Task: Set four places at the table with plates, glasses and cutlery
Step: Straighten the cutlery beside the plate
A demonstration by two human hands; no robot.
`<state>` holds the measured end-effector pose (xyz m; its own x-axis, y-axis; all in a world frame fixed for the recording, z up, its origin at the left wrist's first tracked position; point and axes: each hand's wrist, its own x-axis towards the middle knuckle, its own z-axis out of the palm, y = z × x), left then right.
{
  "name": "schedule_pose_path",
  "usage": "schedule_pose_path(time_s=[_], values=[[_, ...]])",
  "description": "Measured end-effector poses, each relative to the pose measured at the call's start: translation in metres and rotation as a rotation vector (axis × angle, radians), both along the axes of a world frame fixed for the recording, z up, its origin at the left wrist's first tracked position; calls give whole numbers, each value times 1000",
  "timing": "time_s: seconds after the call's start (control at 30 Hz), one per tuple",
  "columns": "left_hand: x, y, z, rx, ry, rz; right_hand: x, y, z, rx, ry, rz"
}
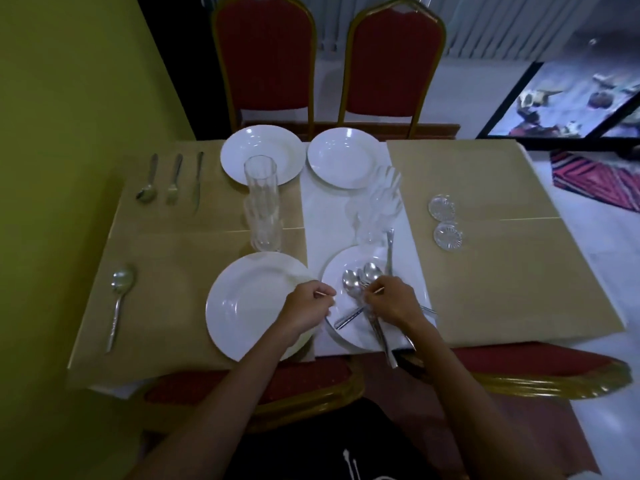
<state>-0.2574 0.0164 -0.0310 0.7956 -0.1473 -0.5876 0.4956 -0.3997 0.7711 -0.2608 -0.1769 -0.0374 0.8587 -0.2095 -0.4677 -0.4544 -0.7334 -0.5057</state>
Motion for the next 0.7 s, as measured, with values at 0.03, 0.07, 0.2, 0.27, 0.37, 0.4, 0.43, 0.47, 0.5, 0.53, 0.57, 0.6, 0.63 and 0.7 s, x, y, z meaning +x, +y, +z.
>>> schedule_pose_path(time_s=[0.03,0.07,0.2,0.27,0.37,0.4,0.43,0.47,0.5,0.53,0.57,0.6,0.63,0.7], values=[[0,-11,-1,5,-1,-23,-1,-9,-4,-53,-10,15],[-1,-21,-3,12,-5,-46,-2,-17,-6,-124,-20,23],[-3,-44,-5,59,-26,-109,-6,-44,-15,-308,-39,66],[-3,-49,-5,84,-44,-123,-6,-54,-17,-343,-5,138],[-1,-50,-4,97,-54,-135,0,-64,-19,-339,-3,190],[-2,-49,-3,99,-52,-132,2,-66,-18,-329,2,198],[-2,-48,-3,101,-50,-126,3,-67,-19,-312,2,211],[-3,-46,-4,103,-48,-122,5,-67,-18,-293,8,225],[-3,-45,-4,104,-46,-116,5,-68,-17,-277,17,241],[-4,-42,-5,101,-43,-107,5,-66,-15,-264,24,256],[-4,-40,-5,94,-40,-93,5,-65,-11,-242,17,260],[-4,-38,-6,87,-38,-77,5,-62,-8,-210,3,257],[-4,-34,-5,80,-37,-60,6,-58,-4,-170,-17,252],[-4,-26,-4,67,-32,-36,7,-40,7,-85,-48,261]])
